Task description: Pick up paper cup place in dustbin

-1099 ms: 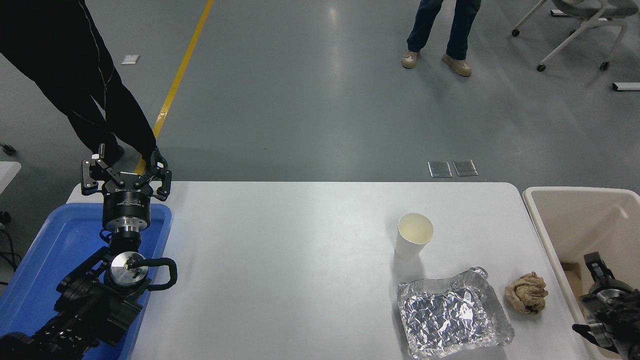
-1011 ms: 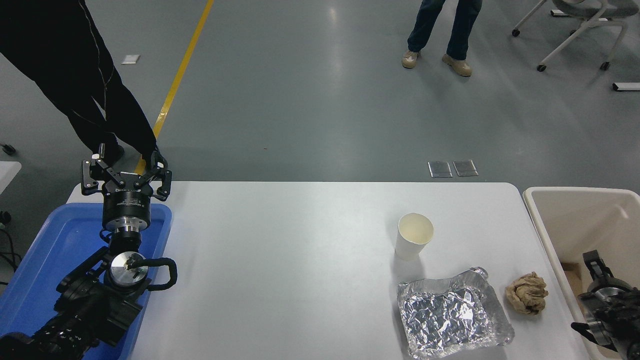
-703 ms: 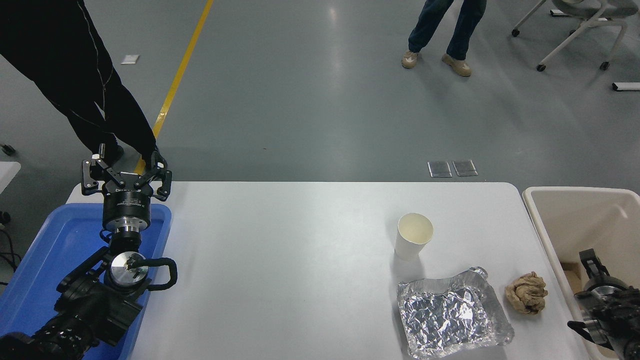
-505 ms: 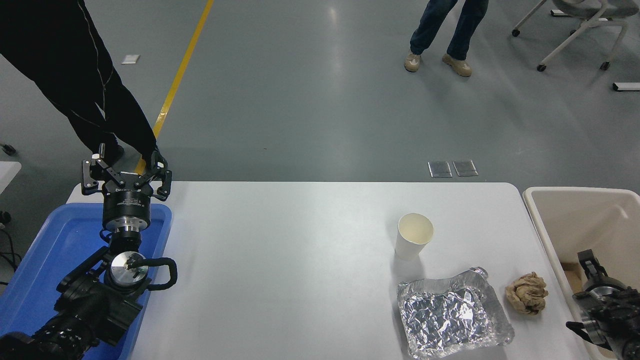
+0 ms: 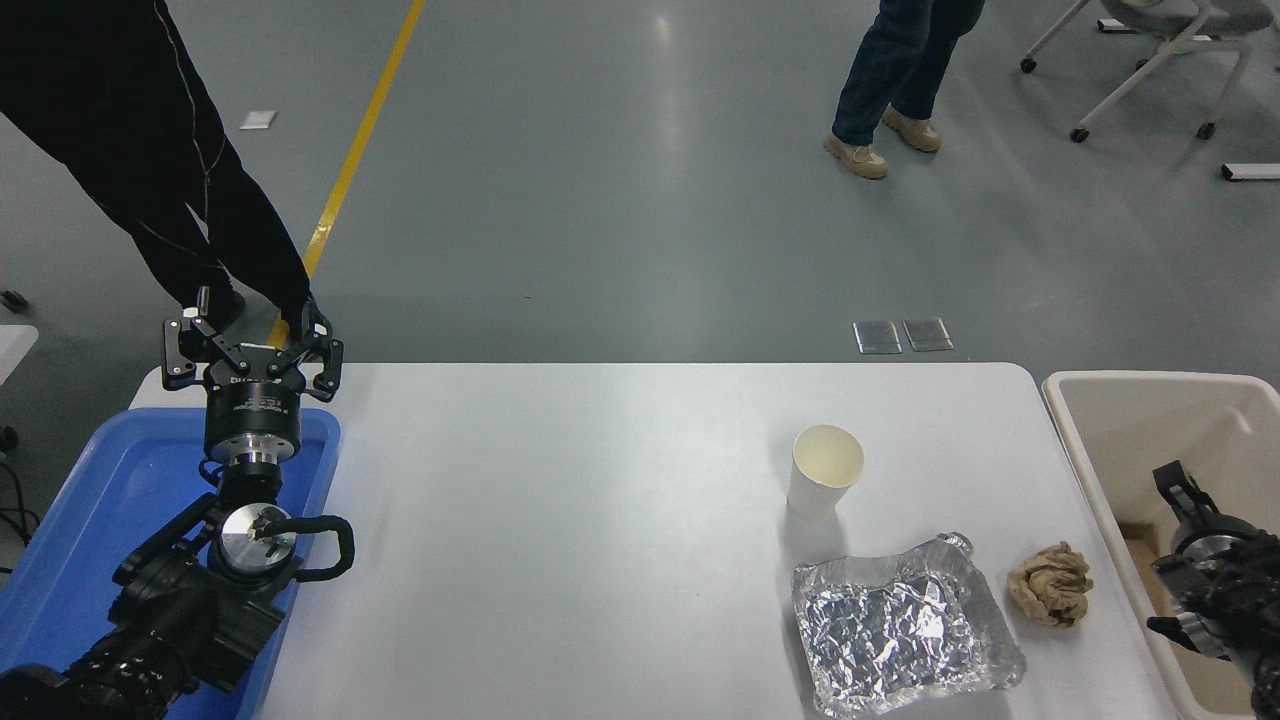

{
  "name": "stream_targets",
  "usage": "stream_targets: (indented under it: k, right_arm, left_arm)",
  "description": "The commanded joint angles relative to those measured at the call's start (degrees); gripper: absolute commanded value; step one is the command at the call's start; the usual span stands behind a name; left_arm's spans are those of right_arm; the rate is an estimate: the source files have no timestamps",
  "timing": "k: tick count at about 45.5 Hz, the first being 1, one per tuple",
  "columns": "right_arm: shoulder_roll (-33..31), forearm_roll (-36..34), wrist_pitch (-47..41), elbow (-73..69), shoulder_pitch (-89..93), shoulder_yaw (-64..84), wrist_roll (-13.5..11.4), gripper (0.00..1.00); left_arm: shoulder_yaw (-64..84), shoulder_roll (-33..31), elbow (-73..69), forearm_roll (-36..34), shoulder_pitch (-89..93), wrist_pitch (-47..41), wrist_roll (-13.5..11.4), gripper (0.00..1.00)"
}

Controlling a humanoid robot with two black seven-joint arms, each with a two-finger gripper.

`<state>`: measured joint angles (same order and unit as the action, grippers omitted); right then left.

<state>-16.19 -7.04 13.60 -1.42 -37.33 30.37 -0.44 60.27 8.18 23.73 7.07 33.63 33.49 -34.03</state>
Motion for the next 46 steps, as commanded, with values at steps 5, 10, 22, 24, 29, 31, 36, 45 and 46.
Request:
stream_targets:
  k: [5, 10, 22, 24, 29, 31, 36, 45, 46]
  right_arm:
    - [-4.9, -0.9, -0.5, -15.1, -16.3, 3.1, -0.5, 1.00]
    - [-11.2, -0.2, -0.7, -30.2, -26.1, 6.0, -0.8, 1.00]
    - [-9.9, 0.4, -7.3, -52.1, -52.3, 31.3, 0.2, 1.00]
    - [-9.5, 1.1, -11.2, -54.6, -56.1, 32.6, 0.4, 1.00]
    - [-8.6, 5.0, -22.7, -59.7, -65.5, 34.9, 2.0, 1.00]
    - [-8.1, 7.1, -27.7, -63.4, -70.7, 36.0, 3.1, 1.00]
    - [-8.0, 9.3, -33.4, -71.6, -80.6, 37.7, 4.0, 1.00]
    - [-8.2, 12.3, -43.8, -83.0, -94.3, 38.5, 4.7, 1.00]
    - [-8.2, 12.3, -45.2, -83.5, -95.1, 38.5, 4.7, 1.00]
  left_arm:
    - [-0.1, 0.0, 0.1, 0.0, 0.0, 0.0, 0.2, 0.99]
    - [-0.1, 0.0, 0.1, 0.0, 0.0, 0.0, 0.2, 0.99]
    - [-0.1, 0.0, 0.1, -0.1, 0.0, 0.0, 0.2, 0.99]
    - [-0.1, 0.0, 0.1, -0.1, 0.0, 0.0, 0.2, 0.99]
    - [-0.1, 0.0, 0.1, -0.1, 0.0, 0.0, 0.2, 0.99]
    - [-0.1, 0.0, 0.1, -0.1, 0.1, 0.0, 0.2, 0.99]
    - [-0.1, 0.0, 0.2, -0.1, 0.1, 0.1, 0.3, 0.99]
    - [-0.1, 0.0, 0.2, -0.1, 0.1, 0.1, 0.3, 0.99]
    - [-0.1, 0.0, 0.1, -0.1, 0.1, 0.0, 0.3, 0.99]
